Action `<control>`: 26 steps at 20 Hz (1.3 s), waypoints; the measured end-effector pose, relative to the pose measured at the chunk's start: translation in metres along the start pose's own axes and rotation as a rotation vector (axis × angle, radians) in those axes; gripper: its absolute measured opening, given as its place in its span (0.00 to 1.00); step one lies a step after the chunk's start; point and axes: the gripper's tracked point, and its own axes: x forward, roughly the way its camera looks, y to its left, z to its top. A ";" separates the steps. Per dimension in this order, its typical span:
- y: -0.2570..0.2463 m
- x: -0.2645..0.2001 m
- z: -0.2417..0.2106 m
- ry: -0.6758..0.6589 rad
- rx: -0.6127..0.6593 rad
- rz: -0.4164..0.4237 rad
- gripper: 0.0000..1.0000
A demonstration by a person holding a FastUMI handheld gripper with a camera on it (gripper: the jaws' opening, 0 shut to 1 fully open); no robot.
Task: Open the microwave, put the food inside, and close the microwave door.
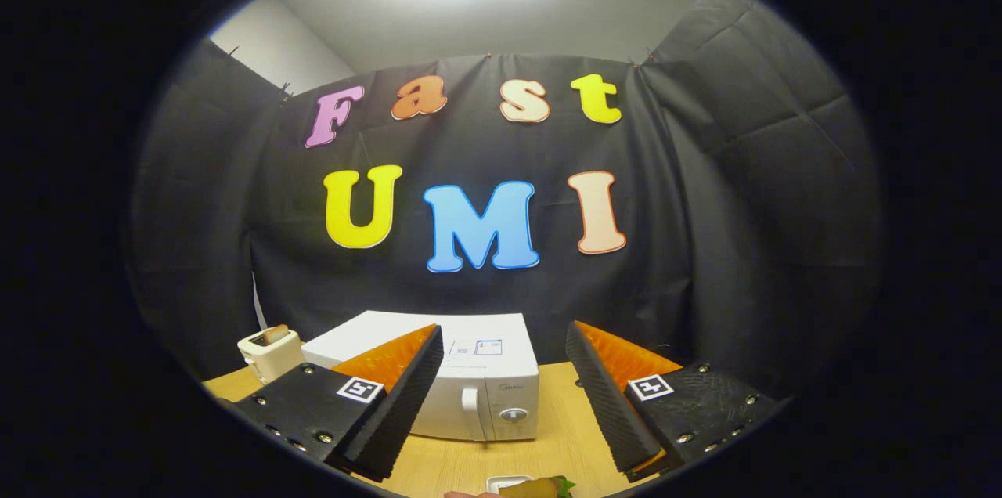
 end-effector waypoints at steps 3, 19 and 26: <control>0.011 0.020 -0.035 0.001 -0.028 0.008 0.98; 0.040 0.127 -0.218 0.152 -0.041 -0.037 0.81; 0.048 0.132 -0.218 0.111 -0.048 -0.046 0.13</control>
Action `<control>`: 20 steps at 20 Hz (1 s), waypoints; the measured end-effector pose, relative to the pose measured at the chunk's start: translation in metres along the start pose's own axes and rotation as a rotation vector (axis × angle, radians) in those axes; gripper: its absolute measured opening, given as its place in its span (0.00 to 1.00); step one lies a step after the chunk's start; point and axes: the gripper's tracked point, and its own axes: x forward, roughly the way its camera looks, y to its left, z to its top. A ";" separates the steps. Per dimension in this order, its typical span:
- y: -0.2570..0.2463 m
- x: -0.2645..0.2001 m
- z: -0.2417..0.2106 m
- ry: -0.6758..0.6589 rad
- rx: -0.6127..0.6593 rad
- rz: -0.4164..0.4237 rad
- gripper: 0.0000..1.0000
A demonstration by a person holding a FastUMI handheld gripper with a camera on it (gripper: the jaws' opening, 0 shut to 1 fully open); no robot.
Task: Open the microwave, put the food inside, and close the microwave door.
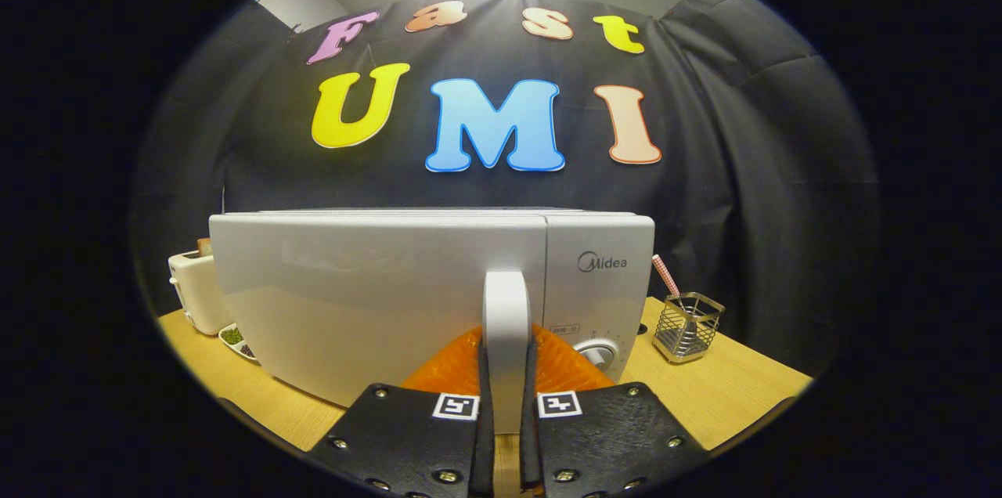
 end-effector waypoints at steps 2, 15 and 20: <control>-0.002 0.001 -0.002 0.021 0.000 -0.014 0.10; 0.002 -0.017 -0.006 0.076 -0.003 -0.014 0.08; 0.017 -0.084 -0.010 0.061 -0.070 0.045 0.08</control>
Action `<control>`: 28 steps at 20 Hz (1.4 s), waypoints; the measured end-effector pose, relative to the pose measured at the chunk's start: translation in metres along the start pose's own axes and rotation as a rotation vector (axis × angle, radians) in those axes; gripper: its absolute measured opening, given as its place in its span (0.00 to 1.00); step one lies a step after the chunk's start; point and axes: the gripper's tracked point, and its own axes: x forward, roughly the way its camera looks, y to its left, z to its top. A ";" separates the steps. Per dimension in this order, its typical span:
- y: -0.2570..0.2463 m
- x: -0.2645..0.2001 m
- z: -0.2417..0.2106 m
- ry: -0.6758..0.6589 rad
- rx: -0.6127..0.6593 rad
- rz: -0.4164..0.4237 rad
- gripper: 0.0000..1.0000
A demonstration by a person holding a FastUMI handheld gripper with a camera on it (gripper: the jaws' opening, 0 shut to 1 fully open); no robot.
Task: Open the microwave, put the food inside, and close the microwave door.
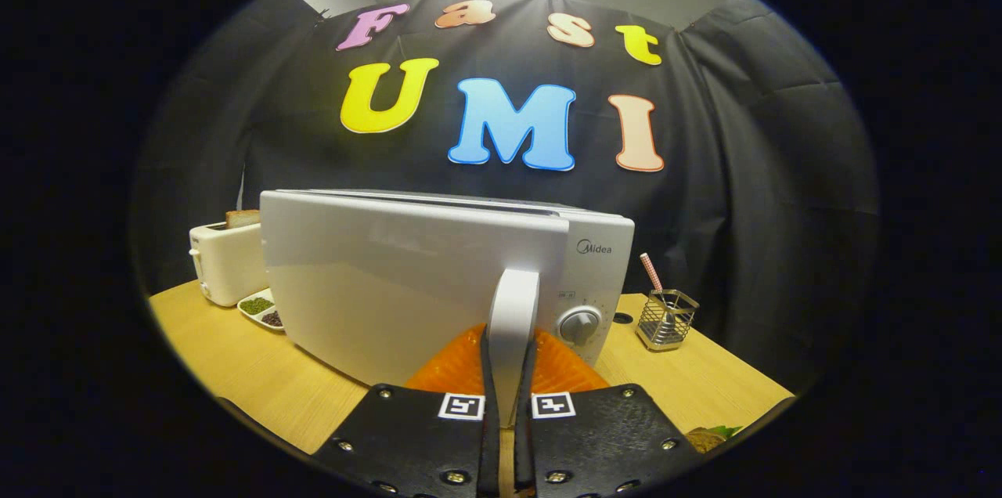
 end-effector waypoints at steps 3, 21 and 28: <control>0.017 -0.033 -0.003 0.044 0.014 0.070 0.07; 0.166 -0.204 0.007 0.240 -0.076 0.558 0.48; 0.235 -0.233 0.005 0.235 -0.135 0.652 0.48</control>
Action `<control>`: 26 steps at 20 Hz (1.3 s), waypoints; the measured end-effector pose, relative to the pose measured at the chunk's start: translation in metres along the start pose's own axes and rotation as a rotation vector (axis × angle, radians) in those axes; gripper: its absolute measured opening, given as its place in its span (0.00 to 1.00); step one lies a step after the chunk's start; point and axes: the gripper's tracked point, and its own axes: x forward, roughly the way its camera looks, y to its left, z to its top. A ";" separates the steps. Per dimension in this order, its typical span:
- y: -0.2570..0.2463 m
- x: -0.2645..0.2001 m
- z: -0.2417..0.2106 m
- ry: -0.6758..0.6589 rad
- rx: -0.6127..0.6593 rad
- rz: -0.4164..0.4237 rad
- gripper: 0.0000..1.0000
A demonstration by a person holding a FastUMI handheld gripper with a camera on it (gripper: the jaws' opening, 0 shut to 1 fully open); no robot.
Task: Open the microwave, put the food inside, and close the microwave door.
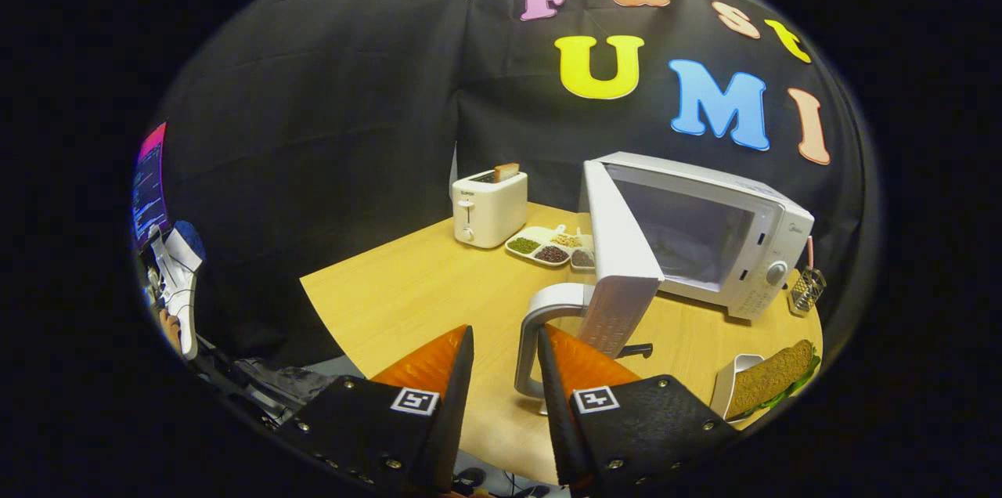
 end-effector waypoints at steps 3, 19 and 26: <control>0.037 0.013 0.006 -0.013 -0.033 0.069 0.48; 0.082 -0.027 0.109 -0.184 0.010 0.382 0.48; -0.093 -0.066 0.138 -0.219 0.099 0.080 0.84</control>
